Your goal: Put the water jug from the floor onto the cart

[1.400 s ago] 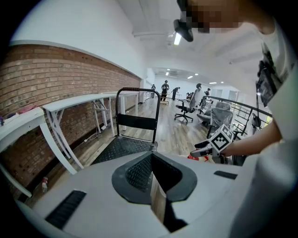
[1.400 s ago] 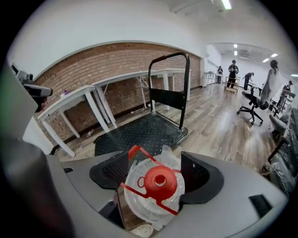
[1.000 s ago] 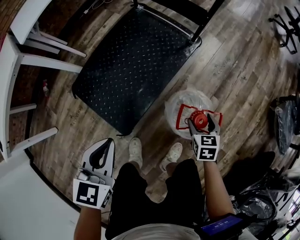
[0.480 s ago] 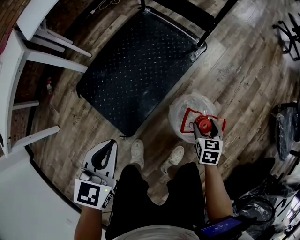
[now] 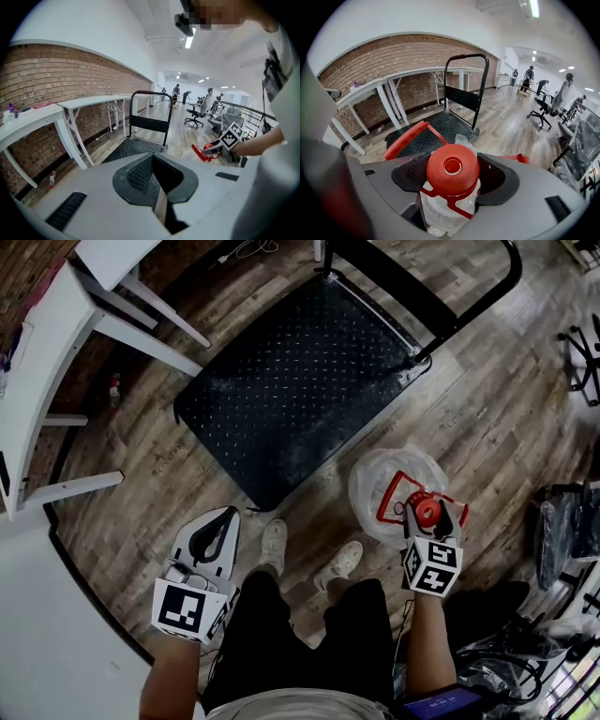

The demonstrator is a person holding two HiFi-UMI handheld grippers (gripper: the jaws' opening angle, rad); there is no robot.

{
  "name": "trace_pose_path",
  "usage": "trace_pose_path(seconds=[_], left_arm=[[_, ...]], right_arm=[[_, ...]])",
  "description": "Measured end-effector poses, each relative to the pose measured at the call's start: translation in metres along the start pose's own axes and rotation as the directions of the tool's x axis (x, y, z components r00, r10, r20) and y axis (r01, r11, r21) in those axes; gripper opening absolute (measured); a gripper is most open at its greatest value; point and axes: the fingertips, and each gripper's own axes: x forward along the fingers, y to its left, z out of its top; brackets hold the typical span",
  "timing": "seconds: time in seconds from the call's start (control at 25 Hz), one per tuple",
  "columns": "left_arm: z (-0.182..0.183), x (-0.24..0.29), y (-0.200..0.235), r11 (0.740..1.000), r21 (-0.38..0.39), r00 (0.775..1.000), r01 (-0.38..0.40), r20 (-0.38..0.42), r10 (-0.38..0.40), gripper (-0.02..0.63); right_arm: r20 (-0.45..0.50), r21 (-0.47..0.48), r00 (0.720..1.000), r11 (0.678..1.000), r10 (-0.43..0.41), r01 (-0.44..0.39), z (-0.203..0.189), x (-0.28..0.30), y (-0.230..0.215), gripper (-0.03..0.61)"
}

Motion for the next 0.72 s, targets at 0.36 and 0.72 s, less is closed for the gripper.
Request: trace_pose_path(seconds=[0.36, 0.72], left_arm=[[0.019, -0.041, 0.049, 0.991, -0.082, 0.993, -0.106, 0.048, 0.11, 0.0], [0.003, -0.097, 0.114, 0.955, -0.18, 0.968, -0.236, 0.045, 0.248, 0.0]], right_arm=[[0.035, -0.133, 0.998, 0.99, 0.057, -0.052, 0.096, -0.052, 0.05, 0.314], [0.06, -0.248, 0.976, 0.95, 0.209, -0.188, 0.169, -0.047, 0.153, 0.314]])
